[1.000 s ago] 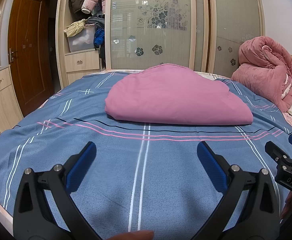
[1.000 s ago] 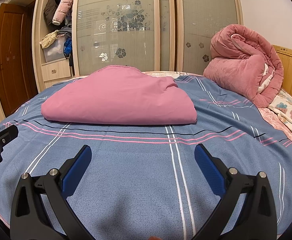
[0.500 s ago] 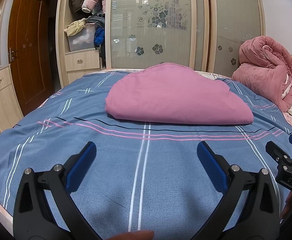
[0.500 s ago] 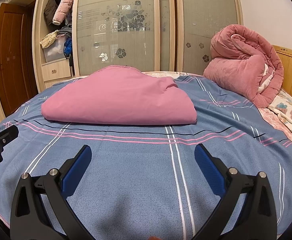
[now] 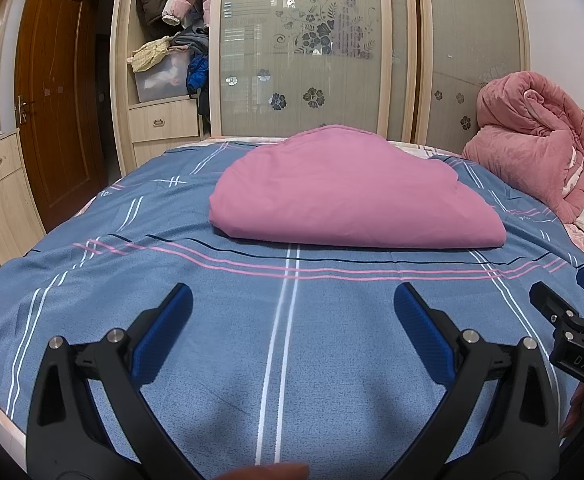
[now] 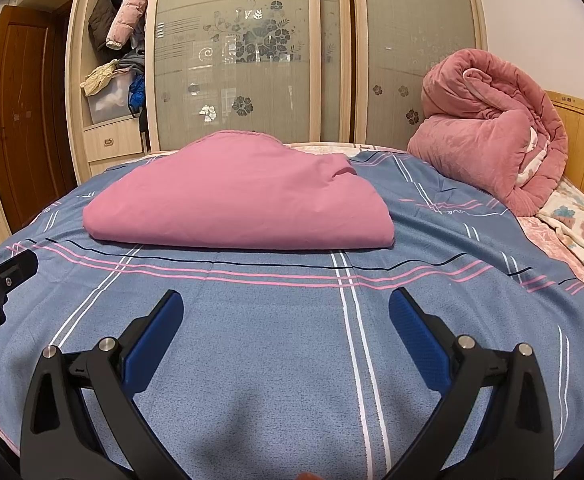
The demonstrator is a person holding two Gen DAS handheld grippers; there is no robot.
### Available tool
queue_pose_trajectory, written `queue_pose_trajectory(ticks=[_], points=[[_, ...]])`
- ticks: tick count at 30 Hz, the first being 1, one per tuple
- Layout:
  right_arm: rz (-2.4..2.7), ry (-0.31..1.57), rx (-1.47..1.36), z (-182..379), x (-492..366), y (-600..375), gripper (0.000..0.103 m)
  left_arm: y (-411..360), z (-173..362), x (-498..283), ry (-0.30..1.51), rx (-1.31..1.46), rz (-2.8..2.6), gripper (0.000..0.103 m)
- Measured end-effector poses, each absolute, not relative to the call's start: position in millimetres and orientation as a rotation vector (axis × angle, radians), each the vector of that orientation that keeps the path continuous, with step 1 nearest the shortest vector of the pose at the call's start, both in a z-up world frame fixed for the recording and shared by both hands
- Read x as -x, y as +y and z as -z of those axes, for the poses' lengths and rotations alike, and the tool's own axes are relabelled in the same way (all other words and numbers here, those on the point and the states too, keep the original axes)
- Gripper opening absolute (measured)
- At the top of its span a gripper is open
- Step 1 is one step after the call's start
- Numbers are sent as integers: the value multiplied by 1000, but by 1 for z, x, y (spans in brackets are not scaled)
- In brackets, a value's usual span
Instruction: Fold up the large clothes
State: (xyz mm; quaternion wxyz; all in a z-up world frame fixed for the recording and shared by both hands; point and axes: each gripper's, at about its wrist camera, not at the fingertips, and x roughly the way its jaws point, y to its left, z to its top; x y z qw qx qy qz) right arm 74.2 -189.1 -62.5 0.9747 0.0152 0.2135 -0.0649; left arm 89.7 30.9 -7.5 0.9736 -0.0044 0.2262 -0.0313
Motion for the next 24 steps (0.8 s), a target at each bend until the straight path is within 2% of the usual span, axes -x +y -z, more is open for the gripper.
queue_pose_trajectory(ticks=[24], points=[[126,434,-28,64,-75,-188,102,29,7,-89,453,8,64,101]])
